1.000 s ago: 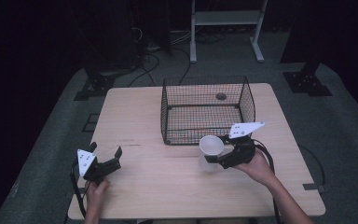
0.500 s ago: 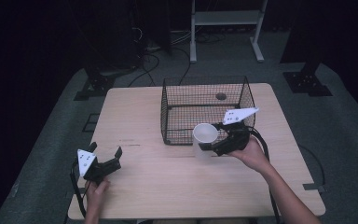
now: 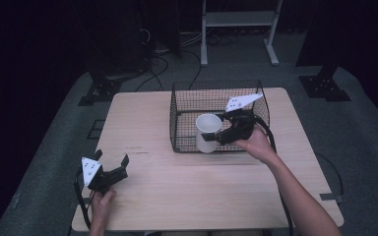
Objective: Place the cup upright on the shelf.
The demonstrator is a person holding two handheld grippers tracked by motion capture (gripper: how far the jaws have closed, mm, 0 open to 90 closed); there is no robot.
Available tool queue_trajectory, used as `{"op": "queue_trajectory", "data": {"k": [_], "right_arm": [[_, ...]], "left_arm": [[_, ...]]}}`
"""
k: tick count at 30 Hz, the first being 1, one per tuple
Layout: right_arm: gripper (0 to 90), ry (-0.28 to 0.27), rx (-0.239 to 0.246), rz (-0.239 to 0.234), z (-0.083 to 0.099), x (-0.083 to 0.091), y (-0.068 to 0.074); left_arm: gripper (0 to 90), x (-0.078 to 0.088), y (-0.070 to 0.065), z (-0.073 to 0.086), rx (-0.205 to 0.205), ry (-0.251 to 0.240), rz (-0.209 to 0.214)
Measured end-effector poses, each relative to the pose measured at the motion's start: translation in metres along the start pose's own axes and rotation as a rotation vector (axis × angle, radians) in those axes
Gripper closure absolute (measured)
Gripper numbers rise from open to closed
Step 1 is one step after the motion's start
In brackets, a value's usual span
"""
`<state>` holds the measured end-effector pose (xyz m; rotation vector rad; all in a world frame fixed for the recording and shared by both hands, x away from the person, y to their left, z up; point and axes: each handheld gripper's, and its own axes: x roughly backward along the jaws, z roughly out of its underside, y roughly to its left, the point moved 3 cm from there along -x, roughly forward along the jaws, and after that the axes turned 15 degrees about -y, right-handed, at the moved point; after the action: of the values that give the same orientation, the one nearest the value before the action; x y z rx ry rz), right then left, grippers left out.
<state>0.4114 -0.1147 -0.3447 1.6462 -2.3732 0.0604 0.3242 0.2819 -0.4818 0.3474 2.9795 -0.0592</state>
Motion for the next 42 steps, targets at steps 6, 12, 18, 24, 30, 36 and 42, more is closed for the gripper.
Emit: {"op": "queue_trajectory", "data": {"k": [6, 12, 18, 24, 30, 36, 42], "right_arm": [[19.3, 0.000, -0.008, 0.009, -0.012, -0.011, -0.015], [19.2, -0.001, -0.019, 0.024, -0.020, -0.018, -0.028], [19.2, -0.001, -0.026, 0.045, -0.024, -0.025, -0.042], [19.2, 0.003, -0.040, 0.068, -0.025, -0.029, -0.053], [19.2, -0.001, -0.052, 0.081, -0.025, -0.037, -0.064], [19.1, 0.032, -0.048, 0.094, -0.021, -0.045, -0.073], [19.1, 0.030, -0.074, 0.105, -0.014, -0.053, -0.085]], "left_arm": [[0.0, 0.000, 0.000, 0.000, 0.001, 0.001, 0.002], [0.0, 0.000, 0.000, 0.000, 0.001, 0.001, 0.002], [0.0, 0.000, 0.000, 0.000, 0.001, 0.001, 0.002], [0.0, 0.000, 0.000, 0.000, 0.000, 0.000, 0.006], [0.0, 0.000, 0.000, 0.000, 0.001, 0.001, 0.004], [0.0, 0.000, 0.000, 0.000, 0.002, 0.000, 0.006], [0.0, 0.000, 0.000, 0.000, 0.001, -0.001, 0.007]]}}
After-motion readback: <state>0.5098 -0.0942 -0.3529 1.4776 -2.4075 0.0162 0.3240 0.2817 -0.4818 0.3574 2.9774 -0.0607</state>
